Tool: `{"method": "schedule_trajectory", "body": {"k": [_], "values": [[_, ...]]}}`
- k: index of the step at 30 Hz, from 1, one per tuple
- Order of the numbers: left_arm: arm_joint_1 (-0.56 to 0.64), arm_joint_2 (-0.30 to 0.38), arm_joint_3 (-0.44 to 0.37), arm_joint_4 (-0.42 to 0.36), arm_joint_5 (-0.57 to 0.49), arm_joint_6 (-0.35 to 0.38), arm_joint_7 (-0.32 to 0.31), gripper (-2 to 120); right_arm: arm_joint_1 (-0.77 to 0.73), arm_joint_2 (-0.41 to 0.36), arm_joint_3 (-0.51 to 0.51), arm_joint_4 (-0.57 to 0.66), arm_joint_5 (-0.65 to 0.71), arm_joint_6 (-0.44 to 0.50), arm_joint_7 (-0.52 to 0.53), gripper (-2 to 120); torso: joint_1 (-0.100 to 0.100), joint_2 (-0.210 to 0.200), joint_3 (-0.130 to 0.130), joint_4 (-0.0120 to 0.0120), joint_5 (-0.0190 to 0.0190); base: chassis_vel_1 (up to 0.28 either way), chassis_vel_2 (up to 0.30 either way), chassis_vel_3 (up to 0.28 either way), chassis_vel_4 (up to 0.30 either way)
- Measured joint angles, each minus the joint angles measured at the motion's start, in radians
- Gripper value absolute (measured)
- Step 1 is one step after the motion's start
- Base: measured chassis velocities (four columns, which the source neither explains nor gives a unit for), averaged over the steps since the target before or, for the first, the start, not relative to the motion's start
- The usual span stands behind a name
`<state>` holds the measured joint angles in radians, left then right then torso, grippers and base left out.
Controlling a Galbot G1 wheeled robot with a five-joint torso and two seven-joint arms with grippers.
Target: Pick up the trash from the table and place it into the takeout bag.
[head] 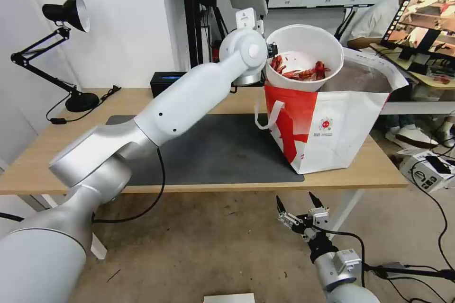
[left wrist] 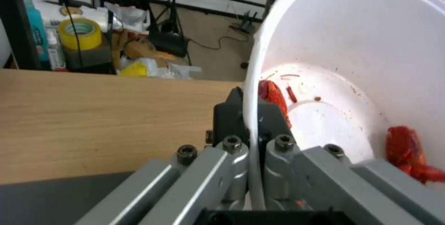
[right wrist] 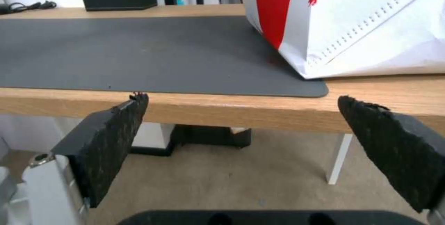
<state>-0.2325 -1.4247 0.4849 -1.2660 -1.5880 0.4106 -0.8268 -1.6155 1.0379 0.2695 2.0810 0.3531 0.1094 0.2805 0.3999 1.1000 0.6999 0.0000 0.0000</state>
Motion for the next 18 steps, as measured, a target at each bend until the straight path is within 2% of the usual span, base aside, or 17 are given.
{"method": "schedule_trajectory", "body": {"k": [18], "values": [[-0.008,0.027,0.068,-0.049,0.129,-0.019,0.002,0,0.0,0.0,0.0,0.0,0.0,0.0,0.0,100,0.0,0.0,0.0,0.0,0.0,0.0,0.0,0.0,0.0]]}}
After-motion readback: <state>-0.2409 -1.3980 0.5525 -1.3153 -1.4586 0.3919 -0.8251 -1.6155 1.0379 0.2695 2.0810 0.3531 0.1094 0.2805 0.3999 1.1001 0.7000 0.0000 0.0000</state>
